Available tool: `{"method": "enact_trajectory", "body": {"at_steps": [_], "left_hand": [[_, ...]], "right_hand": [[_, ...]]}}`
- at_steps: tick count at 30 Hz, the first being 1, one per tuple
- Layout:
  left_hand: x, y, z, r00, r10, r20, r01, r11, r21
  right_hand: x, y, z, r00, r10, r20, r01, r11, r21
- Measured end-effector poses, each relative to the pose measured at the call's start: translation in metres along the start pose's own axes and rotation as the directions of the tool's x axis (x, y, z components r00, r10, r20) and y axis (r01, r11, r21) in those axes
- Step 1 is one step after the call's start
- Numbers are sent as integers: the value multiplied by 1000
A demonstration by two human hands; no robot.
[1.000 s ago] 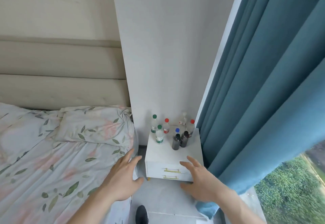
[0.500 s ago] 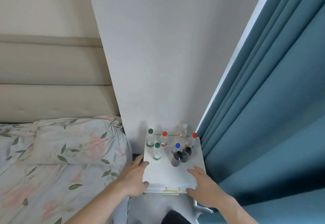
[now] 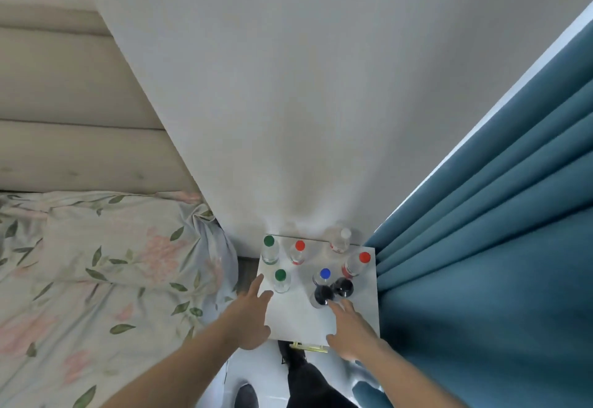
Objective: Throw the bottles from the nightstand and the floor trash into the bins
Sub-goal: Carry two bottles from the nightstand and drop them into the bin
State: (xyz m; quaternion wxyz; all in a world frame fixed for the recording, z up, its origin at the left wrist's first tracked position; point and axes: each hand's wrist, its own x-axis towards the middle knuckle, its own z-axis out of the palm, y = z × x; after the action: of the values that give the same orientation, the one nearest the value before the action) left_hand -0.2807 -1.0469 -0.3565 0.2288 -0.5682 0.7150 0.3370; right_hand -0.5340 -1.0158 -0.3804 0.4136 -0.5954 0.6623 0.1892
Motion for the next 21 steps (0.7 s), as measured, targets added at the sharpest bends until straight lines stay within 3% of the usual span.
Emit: {"method": "enact_trajectory", "body": {"at_steps": [13,15,21], "left_hand": [[123,21,26,999,-22,49,25,998,-65],[135,19,31,998,-31,50,35,997,-66],[154,17,36,995,-98,-12,95,982,-164]], "right_hand": [[128,12,18,995,-64,77,81,967,-240],[143,18,26,988,-125,88,146,938,-314],[155,24,24,976,-195,100,215,940,-265]]}}
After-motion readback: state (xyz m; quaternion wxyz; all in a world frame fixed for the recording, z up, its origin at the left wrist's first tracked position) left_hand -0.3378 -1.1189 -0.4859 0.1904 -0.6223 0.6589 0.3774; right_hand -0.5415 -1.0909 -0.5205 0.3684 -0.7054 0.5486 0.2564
